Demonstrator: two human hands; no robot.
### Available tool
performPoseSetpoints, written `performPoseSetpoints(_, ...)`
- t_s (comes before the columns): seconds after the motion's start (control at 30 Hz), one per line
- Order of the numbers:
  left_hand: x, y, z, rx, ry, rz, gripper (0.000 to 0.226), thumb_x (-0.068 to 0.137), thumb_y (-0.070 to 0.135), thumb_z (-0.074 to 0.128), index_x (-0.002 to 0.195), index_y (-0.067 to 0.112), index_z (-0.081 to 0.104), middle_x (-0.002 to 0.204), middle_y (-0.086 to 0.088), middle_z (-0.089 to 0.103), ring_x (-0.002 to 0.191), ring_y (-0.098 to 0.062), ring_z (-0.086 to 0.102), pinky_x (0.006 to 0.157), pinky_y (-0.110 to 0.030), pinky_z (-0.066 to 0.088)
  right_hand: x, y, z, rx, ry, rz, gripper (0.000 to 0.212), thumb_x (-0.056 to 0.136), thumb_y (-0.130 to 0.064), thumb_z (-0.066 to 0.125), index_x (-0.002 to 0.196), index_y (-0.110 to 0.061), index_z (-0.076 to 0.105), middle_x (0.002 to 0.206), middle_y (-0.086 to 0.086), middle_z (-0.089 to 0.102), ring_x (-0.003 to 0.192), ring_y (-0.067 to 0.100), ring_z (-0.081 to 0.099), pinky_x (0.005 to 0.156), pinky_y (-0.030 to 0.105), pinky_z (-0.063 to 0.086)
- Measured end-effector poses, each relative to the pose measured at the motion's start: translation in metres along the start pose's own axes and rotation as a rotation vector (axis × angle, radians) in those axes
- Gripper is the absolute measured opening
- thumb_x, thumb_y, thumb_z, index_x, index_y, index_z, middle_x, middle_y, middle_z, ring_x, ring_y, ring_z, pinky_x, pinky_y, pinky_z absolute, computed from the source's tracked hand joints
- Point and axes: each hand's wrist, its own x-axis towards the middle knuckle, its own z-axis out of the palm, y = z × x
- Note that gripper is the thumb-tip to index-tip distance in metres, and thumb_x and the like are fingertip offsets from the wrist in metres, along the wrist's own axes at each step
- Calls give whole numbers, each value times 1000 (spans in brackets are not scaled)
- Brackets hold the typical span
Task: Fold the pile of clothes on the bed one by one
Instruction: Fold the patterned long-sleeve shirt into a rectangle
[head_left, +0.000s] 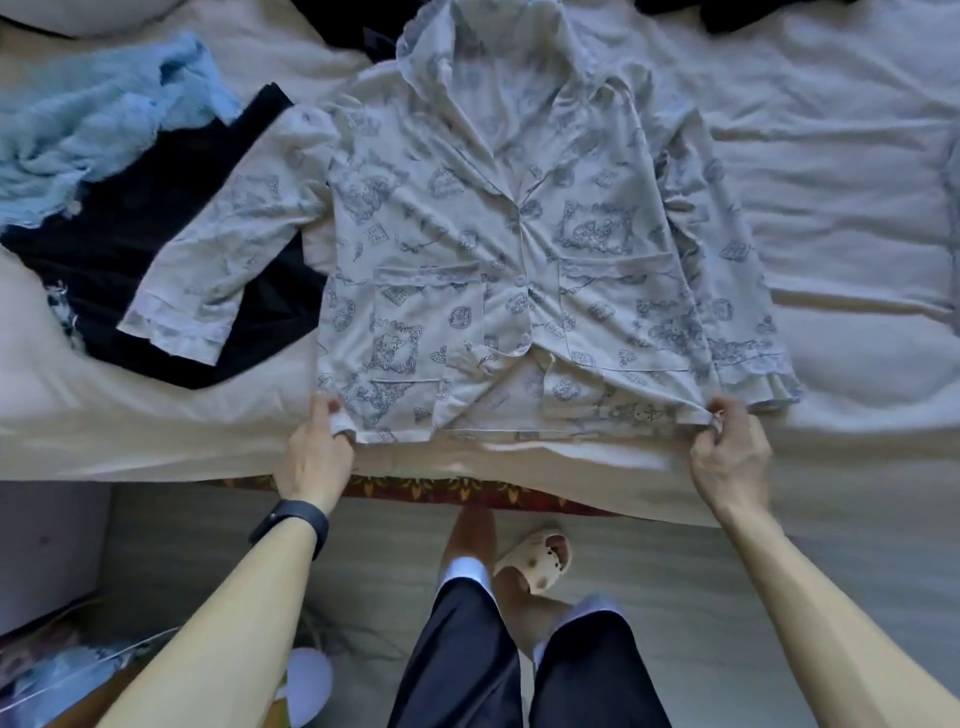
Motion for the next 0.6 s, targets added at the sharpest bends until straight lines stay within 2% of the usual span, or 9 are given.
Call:
performPoseSetpoints(0.13,-10,-29,-19,-90,154,-127,29,89,2,44,96,27,56,106,-13,66,90,-36,55,73,-38,41,-19,11,-22,61,40,-1,36,87,-23,37,112,-15,61,98,18,64,92,36,60,76,33,37)
performPoseSetpoints(0.23,-11,-41,-30,-150,238,-204,31,87,-1,43,91,25,60,107,-12,66,95,-37,57,76,-37,41,-43,17,-24,75,2,48,39,83,-24,35,110,-13,62,95,14,63,89,31,57,75,30,33)
performPoseSetpoints(0.27,-11,-44,-31,-152,223,-223,32,87,-1,42,92,25,60,109,-12,65,94,-35,55,76,-35,40,-50,19,-22,63,-30,63,38,83,-23,35,108,-14,62,95,11,63,90,30,57,75,30,33)
performPoseSetpoints(0.33,-13,-43,-28,-104,77,-204,31,90,2,42,94,27,60,117,-11,58,94,-31,52,77,-34,37,-59,24,-11,-13,-138,90,31,88,-16,40,111,-15,62,102,13,61,95,34,58,79,33,36)
performPoseSetpoints(0.37,-13,-40,-24,-62,-29,-179,28,91,6,45,98,28,60,124,-11,52,99,-32,53,81,-35,39,-60,24,-6,-66,-190,108,30,91,-11,45,115,-14,62,110,16,58,100,37,57,83,35,38)
performPoseSetpoints(0.43,-18,-30,-11,123,-174,-143,27,88,18,57,114,27,59,142,-11,37,123,-38,48,99,-43,38,-62,17,4,-197,-207,129,37,86,-8,58,122,-13,62,120,20,47,108,39,51,96,41,41)
performPoseSetpoints(0.5,-28,-7,5,302,-86,-32,47,79,31,67,125,25,55,154,-9,25,140,-35,32,112,-49,25,-68,-3,13,-289,-123,46,43,78,-13,68,120,-10,61,121,19,46,112,38,47,97,46,41)
performPoseSetpoints(0.53,-34,9,12,292,-13,45,50,78,34,68,125,22,55,153,-9,27,141,-34,30,113,-49,23,-75,-14,20,-302,-96,-58,43,76,-18,72,117,-9,60,118,18,50,110,37,49,93,48,42)
performPoseSetpoints(0.6,-45,44,28,170,50,210,49,82,39,66,124,16,53,142,-10,41,133,-32,40,109,-49,31,-87,-39,37,-295,-96,-308,39,80,-29,76,109,-8,61,106,13,58,100,34,55,82,46,47)
